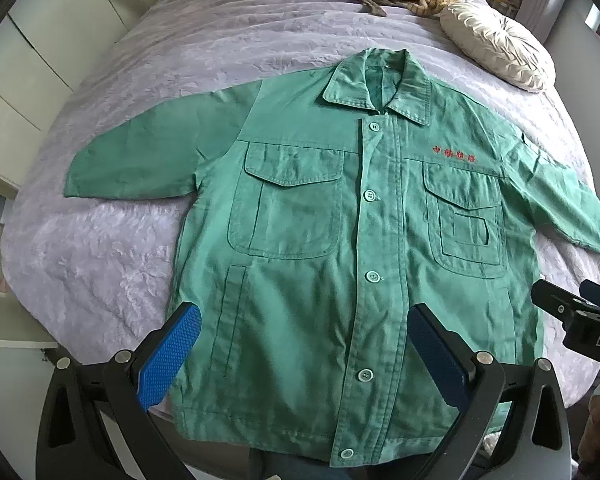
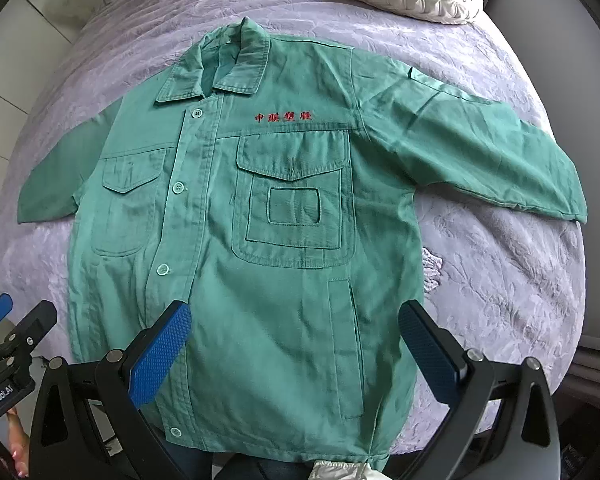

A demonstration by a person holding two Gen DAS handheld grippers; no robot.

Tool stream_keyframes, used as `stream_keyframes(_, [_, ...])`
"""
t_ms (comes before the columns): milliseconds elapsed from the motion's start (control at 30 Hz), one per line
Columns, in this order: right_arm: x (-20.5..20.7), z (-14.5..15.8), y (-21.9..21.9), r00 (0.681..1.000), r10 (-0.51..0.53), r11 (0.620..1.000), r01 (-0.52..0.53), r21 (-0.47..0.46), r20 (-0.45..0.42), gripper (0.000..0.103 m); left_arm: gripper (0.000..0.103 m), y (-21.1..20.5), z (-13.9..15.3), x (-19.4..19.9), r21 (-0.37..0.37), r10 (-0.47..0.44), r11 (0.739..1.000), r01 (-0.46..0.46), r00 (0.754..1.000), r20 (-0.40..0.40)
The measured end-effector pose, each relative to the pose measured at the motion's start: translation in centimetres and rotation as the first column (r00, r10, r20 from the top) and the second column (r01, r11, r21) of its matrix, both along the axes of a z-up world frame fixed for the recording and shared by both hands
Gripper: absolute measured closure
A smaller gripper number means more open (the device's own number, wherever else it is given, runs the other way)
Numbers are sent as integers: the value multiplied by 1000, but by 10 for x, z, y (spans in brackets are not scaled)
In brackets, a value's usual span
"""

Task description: Fold large clothes

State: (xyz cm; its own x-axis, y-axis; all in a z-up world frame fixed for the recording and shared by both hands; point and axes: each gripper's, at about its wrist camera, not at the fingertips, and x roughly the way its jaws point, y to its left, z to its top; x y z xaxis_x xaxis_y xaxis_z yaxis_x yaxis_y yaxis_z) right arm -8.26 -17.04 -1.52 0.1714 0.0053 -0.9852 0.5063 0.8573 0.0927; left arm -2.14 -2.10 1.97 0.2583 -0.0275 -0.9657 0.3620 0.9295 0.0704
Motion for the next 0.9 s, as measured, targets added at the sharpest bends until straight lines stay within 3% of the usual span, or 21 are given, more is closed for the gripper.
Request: stream_keyframes(900, [2, -4, -1, 1000, -3, 1000, 3, -1, -9, 0, 0, 0, -6, 1, 0, 0, 1000, 0, 1000, -11])
